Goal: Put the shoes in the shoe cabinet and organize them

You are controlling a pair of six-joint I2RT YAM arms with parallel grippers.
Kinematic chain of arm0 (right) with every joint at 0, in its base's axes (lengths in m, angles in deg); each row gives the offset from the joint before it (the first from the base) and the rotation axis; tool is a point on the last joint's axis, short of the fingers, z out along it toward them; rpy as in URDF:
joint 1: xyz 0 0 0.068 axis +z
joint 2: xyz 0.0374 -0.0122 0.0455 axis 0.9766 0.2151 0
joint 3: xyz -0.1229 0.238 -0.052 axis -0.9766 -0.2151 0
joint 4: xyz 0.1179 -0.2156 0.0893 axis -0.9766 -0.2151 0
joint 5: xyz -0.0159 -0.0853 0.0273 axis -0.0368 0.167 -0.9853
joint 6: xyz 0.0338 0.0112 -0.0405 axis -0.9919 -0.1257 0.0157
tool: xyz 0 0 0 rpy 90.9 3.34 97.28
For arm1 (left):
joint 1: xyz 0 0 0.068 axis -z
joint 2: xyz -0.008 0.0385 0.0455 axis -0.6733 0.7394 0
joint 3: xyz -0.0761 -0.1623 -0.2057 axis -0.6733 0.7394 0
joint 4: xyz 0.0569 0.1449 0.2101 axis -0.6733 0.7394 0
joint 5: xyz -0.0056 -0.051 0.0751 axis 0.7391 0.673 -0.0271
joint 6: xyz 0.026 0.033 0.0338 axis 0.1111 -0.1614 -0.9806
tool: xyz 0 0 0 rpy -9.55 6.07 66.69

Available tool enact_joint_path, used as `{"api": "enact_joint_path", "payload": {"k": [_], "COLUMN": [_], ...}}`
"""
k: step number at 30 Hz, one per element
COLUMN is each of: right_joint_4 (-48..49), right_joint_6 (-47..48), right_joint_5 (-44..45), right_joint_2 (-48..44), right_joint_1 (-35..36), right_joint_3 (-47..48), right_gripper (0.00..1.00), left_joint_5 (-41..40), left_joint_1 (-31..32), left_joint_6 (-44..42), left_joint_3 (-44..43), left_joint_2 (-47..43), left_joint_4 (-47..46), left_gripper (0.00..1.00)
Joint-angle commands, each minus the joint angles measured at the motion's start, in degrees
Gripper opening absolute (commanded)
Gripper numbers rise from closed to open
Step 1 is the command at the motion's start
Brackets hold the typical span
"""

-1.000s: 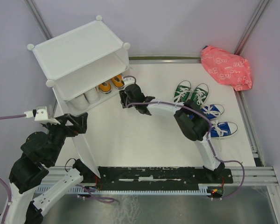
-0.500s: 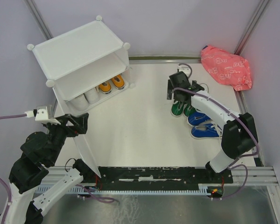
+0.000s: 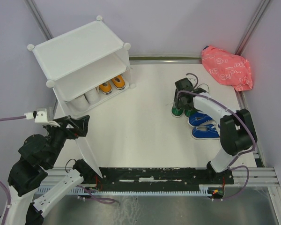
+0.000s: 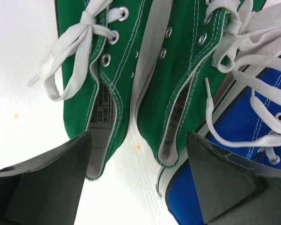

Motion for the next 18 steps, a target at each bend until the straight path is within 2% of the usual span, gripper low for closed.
{"api": "enact_joint_path", "payload": {"k": [1, 8, 13, 15, 18], "right_joint_4": [6.0, 8.4, 11.8, 12.7, 15.6], "right_joint_6": [-2.4, -2.0, -1.4, -0.1, 3.2], "right_joint_5": [-0.4, -1.0, -5.0, -7.0, -14.3], "right_joint_2": [2.0, 6.0, 9.1, 10.3, 10.7], "right_joint_1": [-1.5, -4.0, -6.2, -6.4, -6.2], "right_joint_3": [-1.3, -0.4, -2.0, -2.0, -2.4], "right_gripper": [0.88, 0.78, 0.58, 0.43, 0.06], "left_joint_5": [1.3, 1.3, 1.0, 0.9, 0.9], "left_joint_1": [-0.1, -0.1, -0.1, -0.1, 0.0], "left_joint_6": [0.8, 0.9, 0.8, 0.8, 0.9], "left_joint_3": [0.8, 1.3, 0.9, 0.9, 0.7], "left_joint_2": [-0.7, 0.4, 0.8, 0.8, 1.0], "left_joint_4": [5.5, 5.2, 5.2, 5.4, 5.6], "left_gripper": [0.99, 0.99, 0.99, 0.99, 0.99]}}
